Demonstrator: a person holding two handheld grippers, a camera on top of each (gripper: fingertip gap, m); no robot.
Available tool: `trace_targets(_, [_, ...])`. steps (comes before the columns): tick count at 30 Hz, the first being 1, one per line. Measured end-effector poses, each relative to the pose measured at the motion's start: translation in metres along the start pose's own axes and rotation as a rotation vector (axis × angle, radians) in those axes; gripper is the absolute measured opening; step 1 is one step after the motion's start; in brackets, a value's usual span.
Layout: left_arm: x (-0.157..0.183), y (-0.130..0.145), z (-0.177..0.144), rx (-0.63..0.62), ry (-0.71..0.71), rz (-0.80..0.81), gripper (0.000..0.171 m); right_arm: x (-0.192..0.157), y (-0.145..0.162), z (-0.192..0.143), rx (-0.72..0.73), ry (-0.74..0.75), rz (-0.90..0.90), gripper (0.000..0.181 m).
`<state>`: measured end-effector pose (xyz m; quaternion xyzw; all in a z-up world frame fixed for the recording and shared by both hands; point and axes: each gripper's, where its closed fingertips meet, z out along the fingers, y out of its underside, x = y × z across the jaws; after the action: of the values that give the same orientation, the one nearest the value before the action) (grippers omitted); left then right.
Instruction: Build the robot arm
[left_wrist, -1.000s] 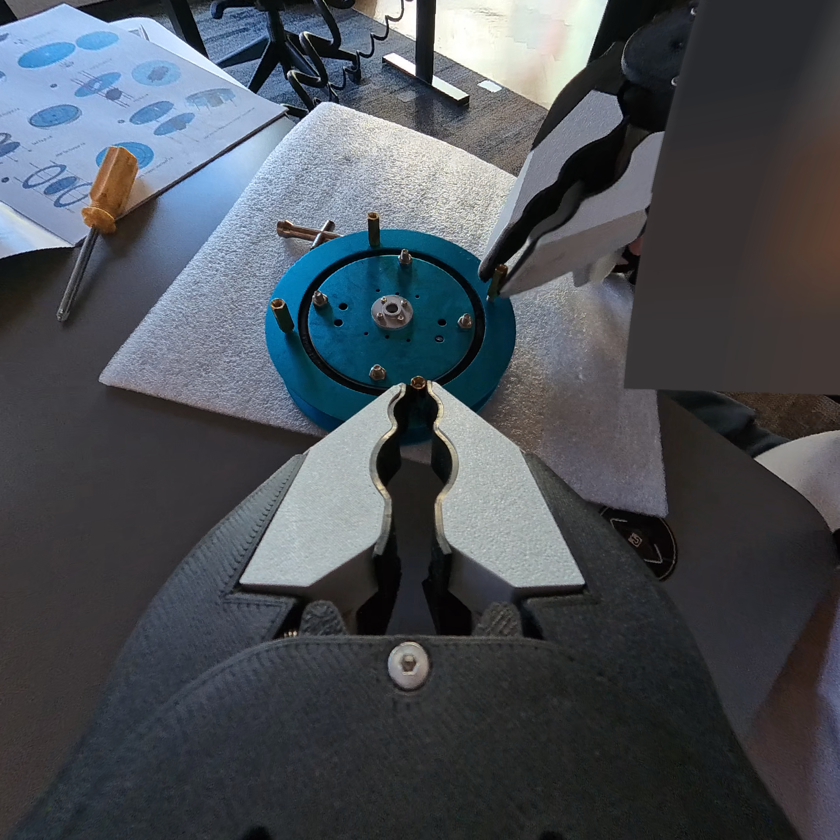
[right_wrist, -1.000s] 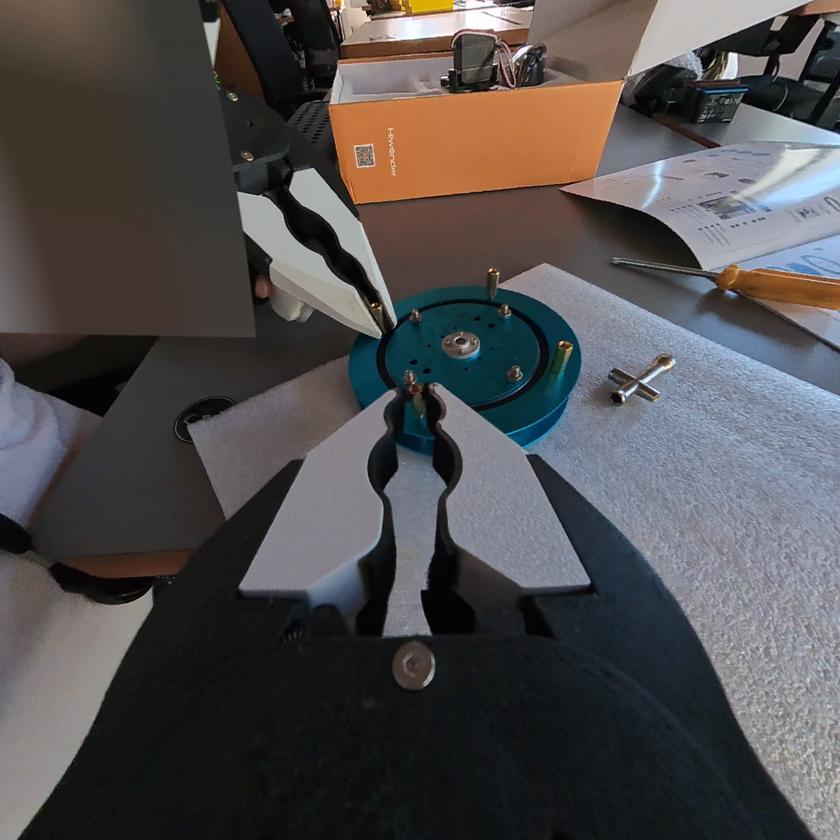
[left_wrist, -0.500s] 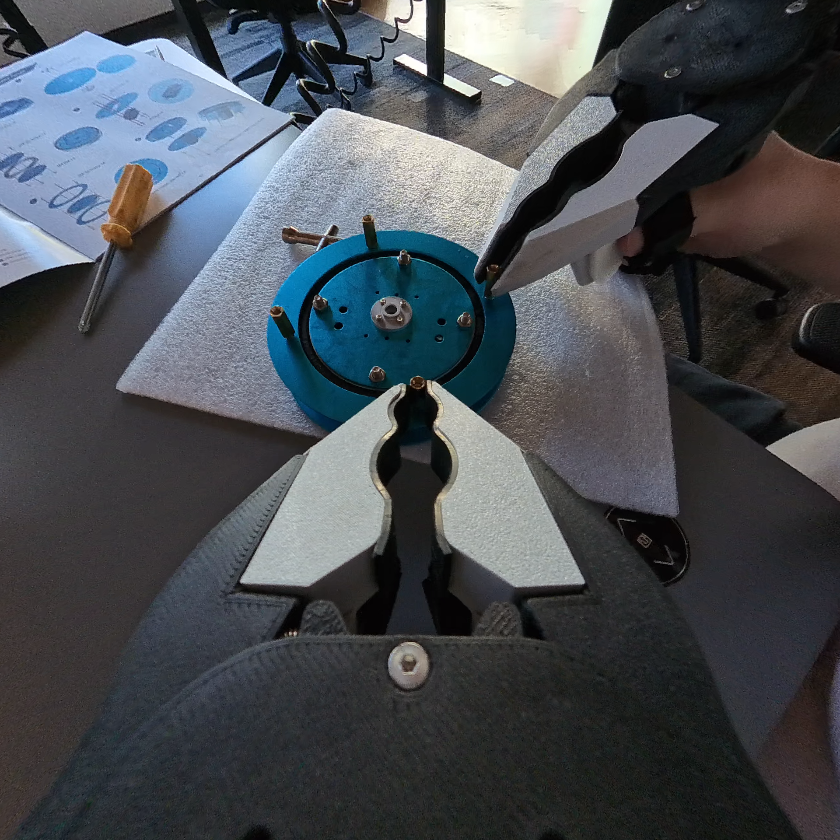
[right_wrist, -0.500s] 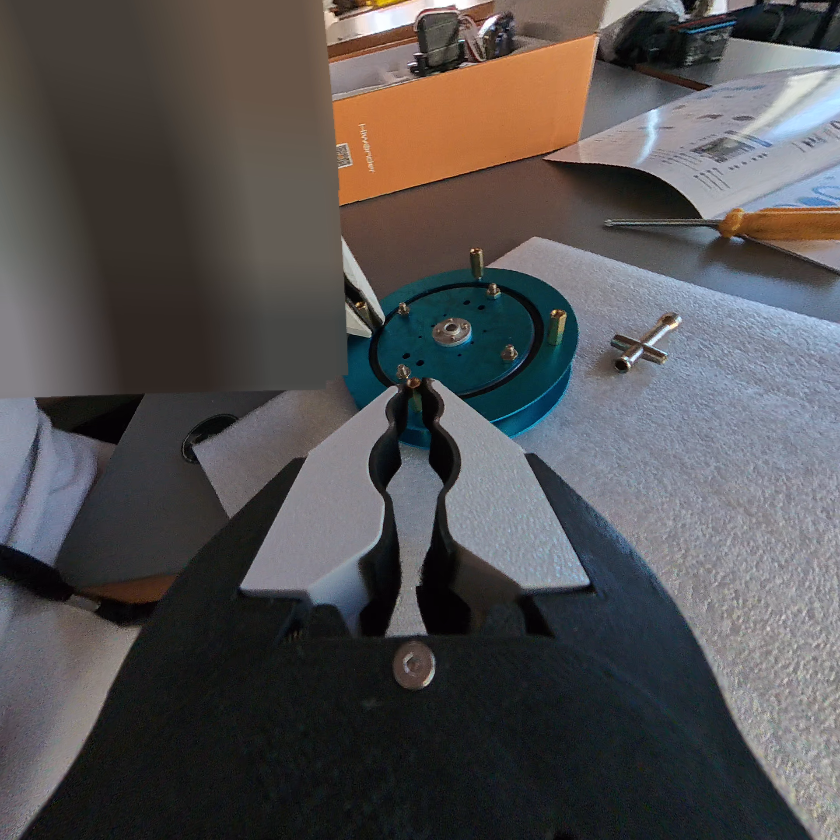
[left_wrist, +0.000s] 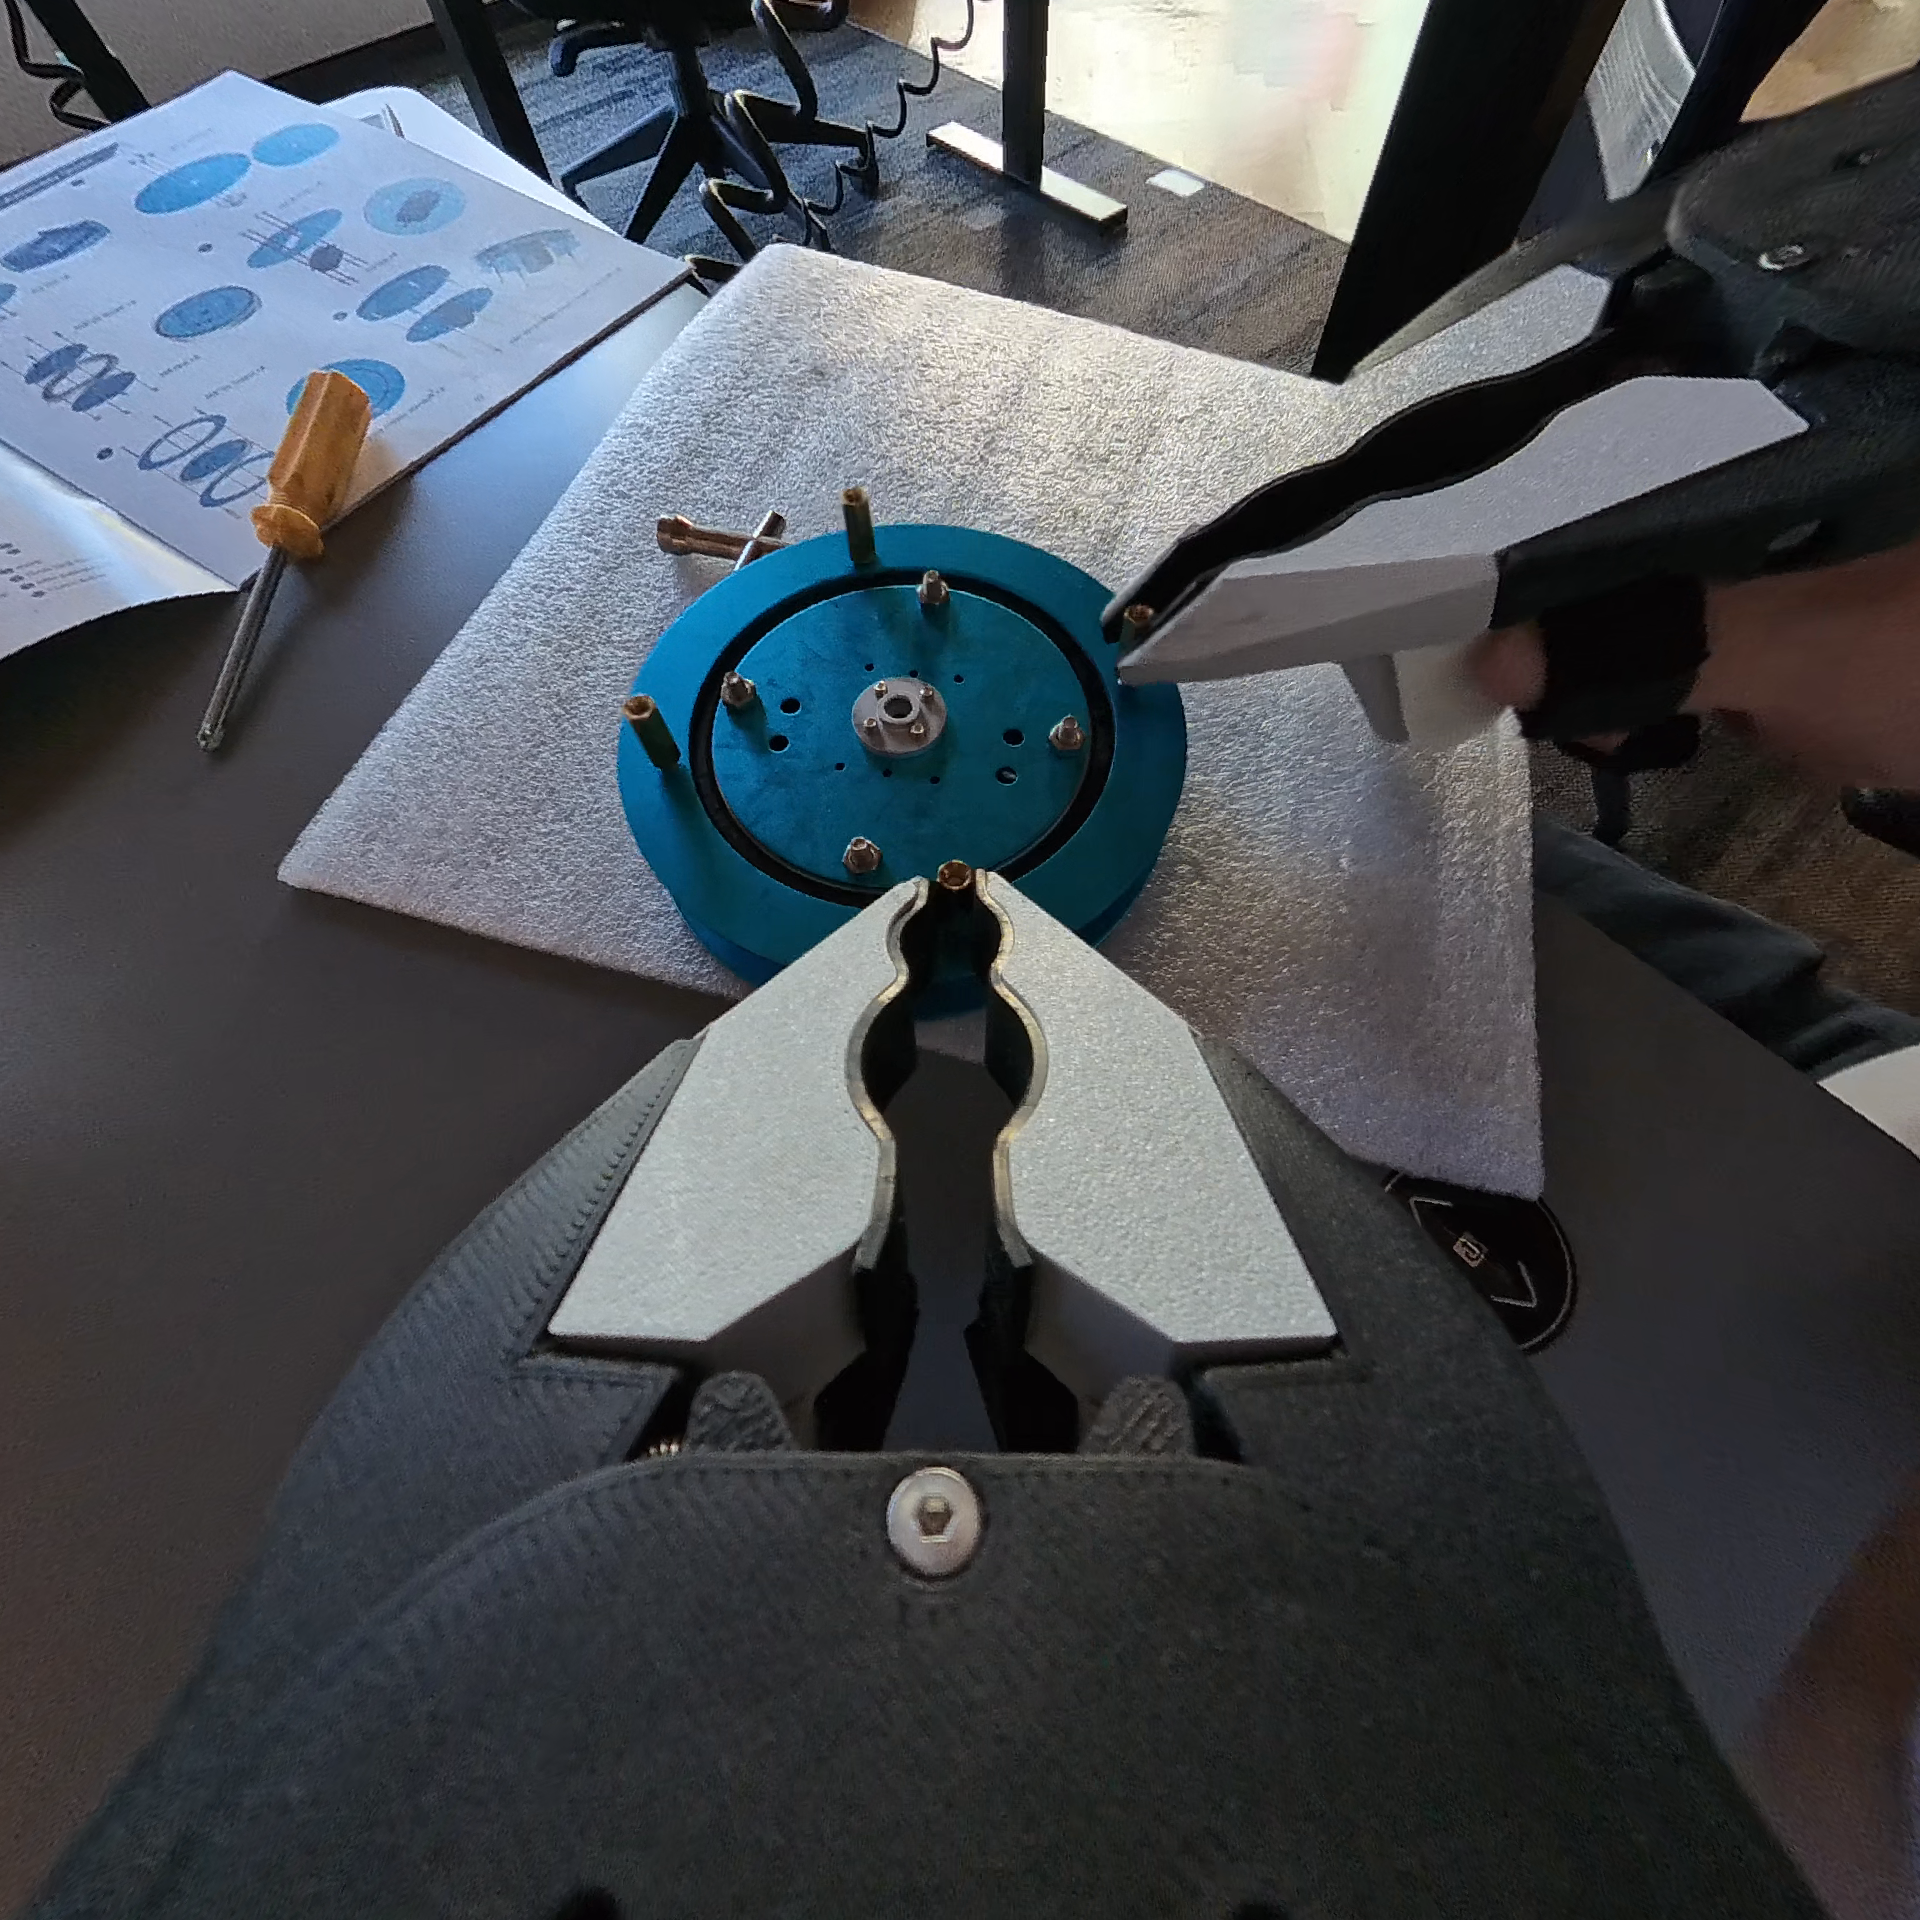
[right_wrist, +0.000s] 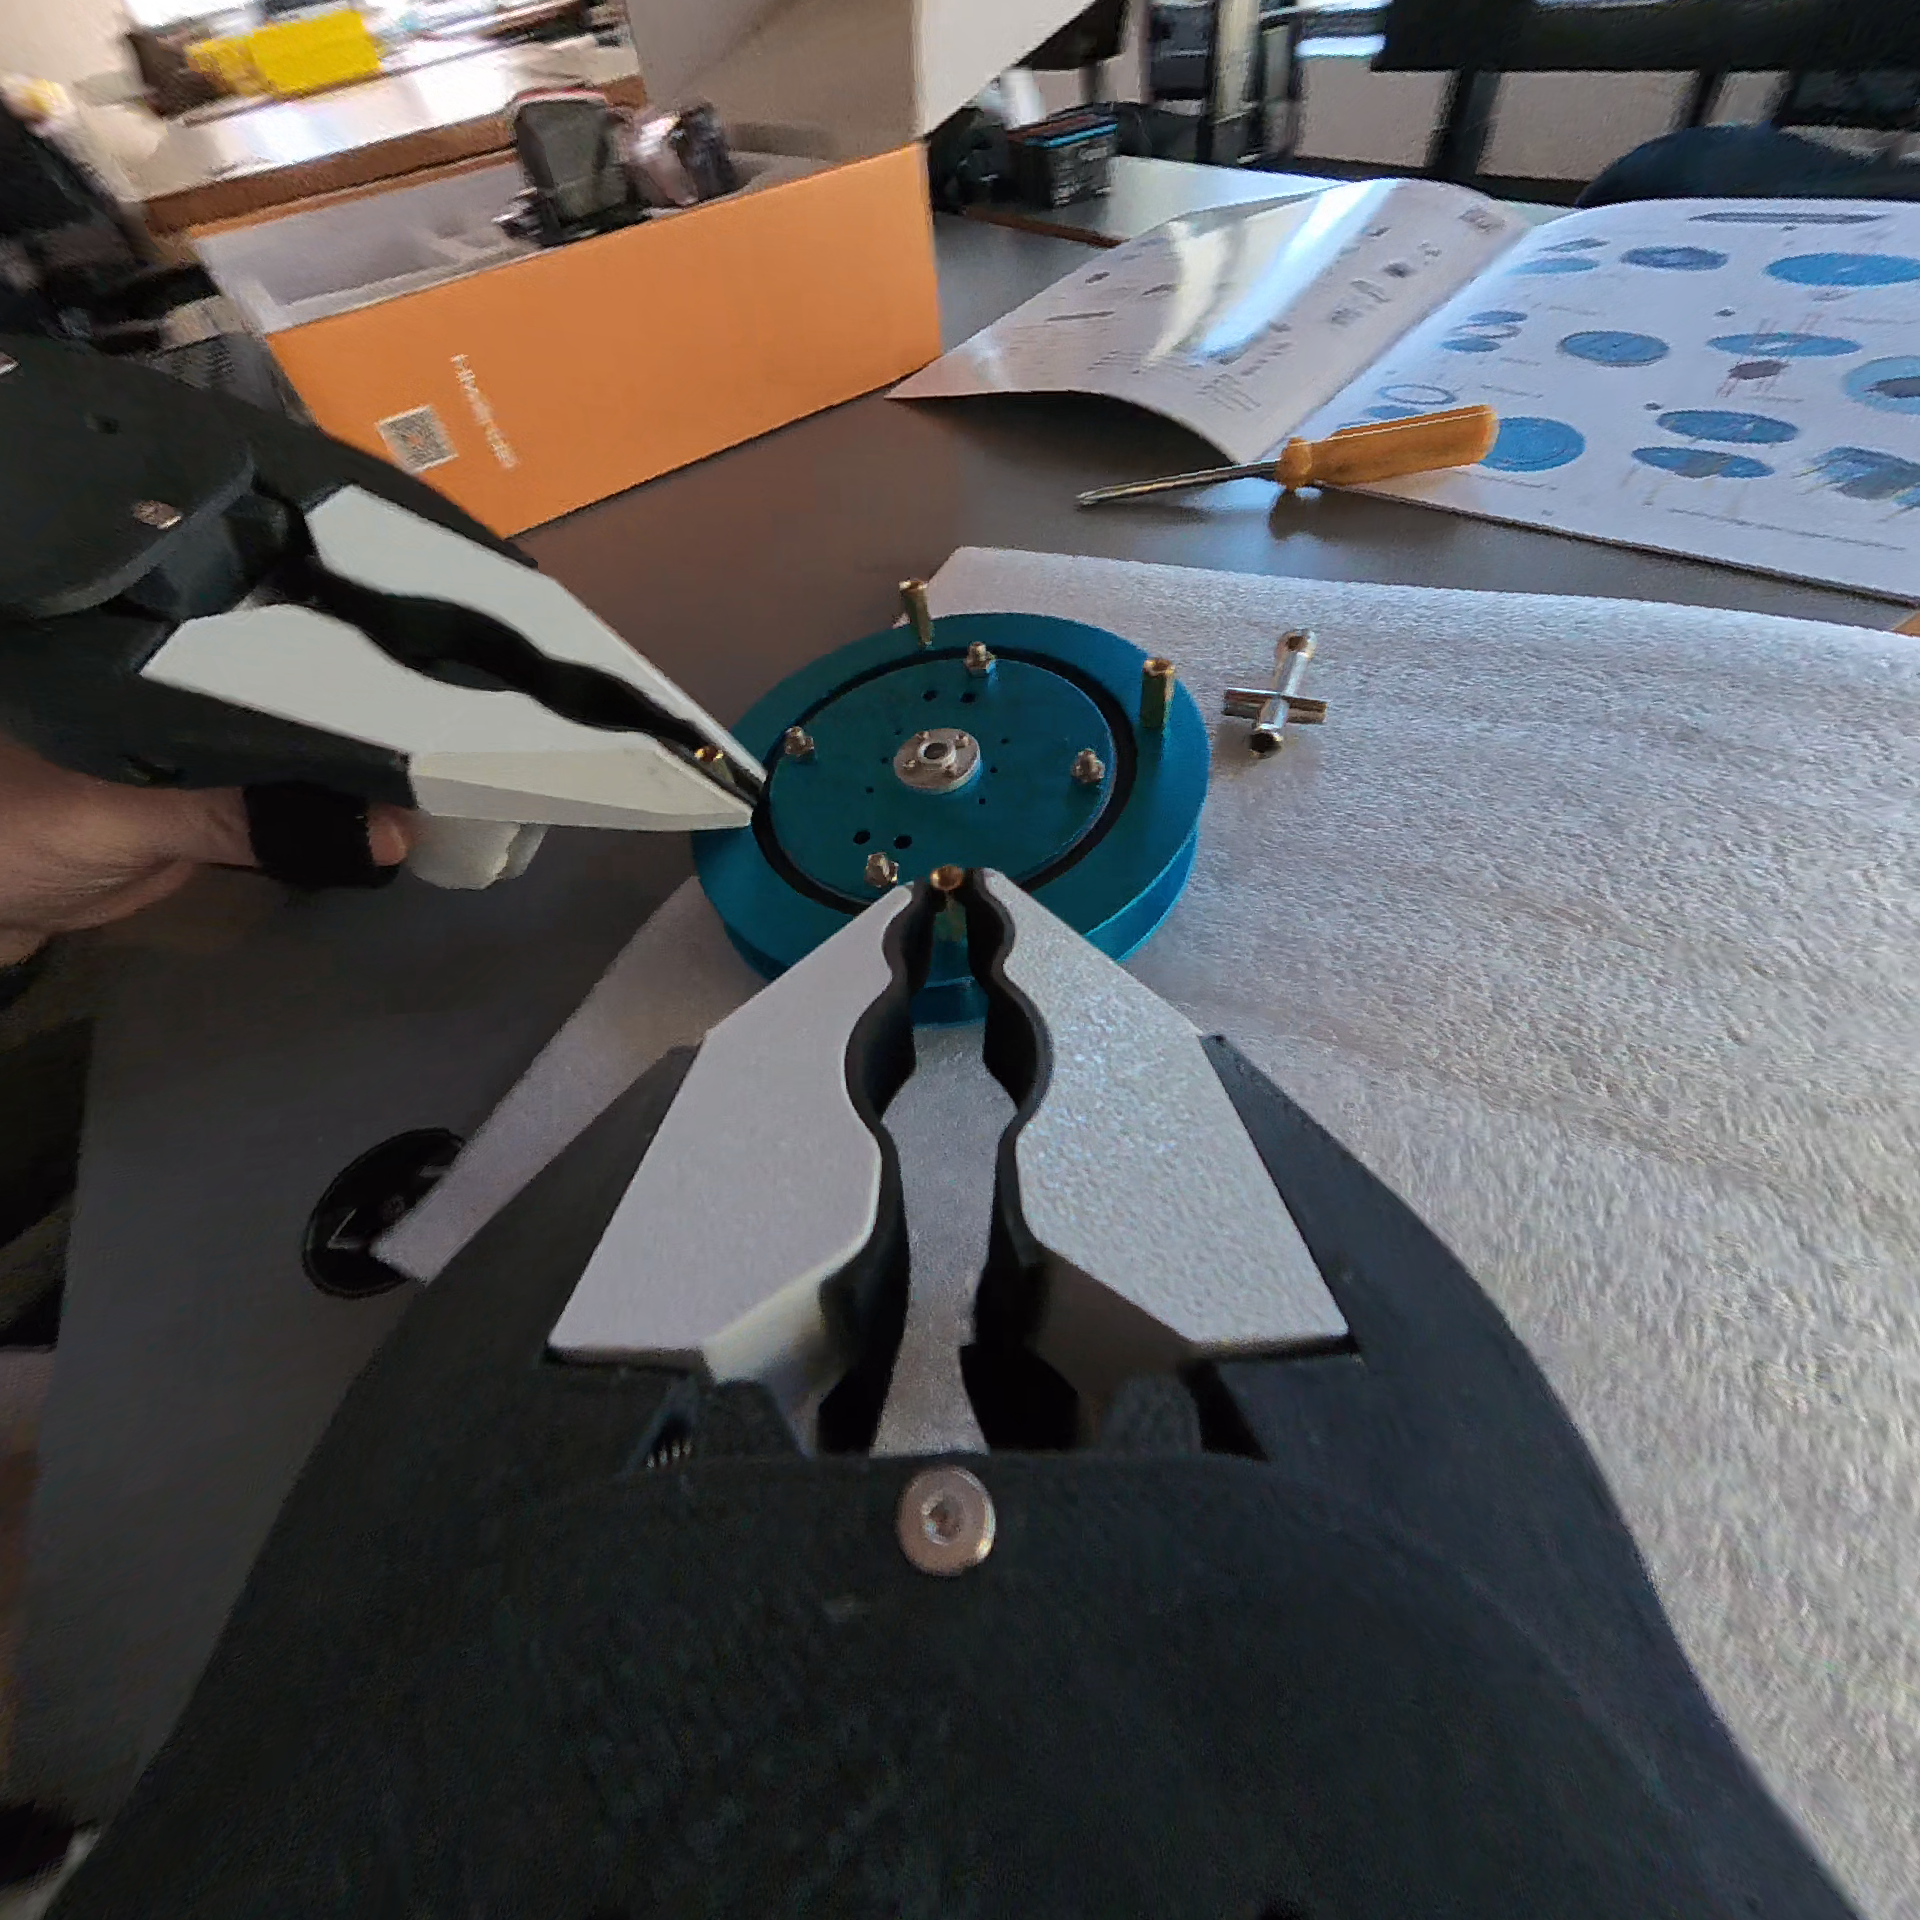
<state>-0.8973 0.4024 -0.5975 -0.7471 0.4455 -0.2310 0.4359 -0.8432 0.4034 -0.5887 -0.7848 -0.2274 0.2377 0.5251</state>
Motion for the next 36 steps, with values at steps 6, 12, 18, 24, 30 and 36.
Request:
trace_targets(6, [0.001, 0.0, 0.0, 0.0, 0.014, -0.011, 0.005, 0.0, -0.008, -0.016, -0.122, -0.433, -0.284, 0.029])
trace_targets(12, [0.001, 0.0, 0.0, 0.0, 0.04, -0.036, 0.005, -0.001, -0.006, -0.012, -0.191, -0.816, -0.454, 0.022])
trace_targets(18, [0.001, 0.0, 0.0, -0.001, 0.046, -0.042, 0.005, -0.01, -0.001, -0.007, -0.273, -0.988, -0.479, 0.006])
trace_targets(24, [0.001, 0.0, 0.0, -0.001, 0.04, -0.043, 0.005, -0.008, 0.001, -0.003, -0.292, -0.923, -0.376, 0.005])
trace_targets(30, [-0.001, 0.001, 0.0, -0.002, 0.016, -0.032, 0.005, -0.009, 0.002, -0.002, -0.232, -0.639, -0.369, 0.005])
trace_targets(36, [0.0, 0.001, -0.001, -0.004, -0.008, -0.017, 0.005, -0.005, 0.001, 0.0, -0.103, -0.309, -0.153, 0.005])
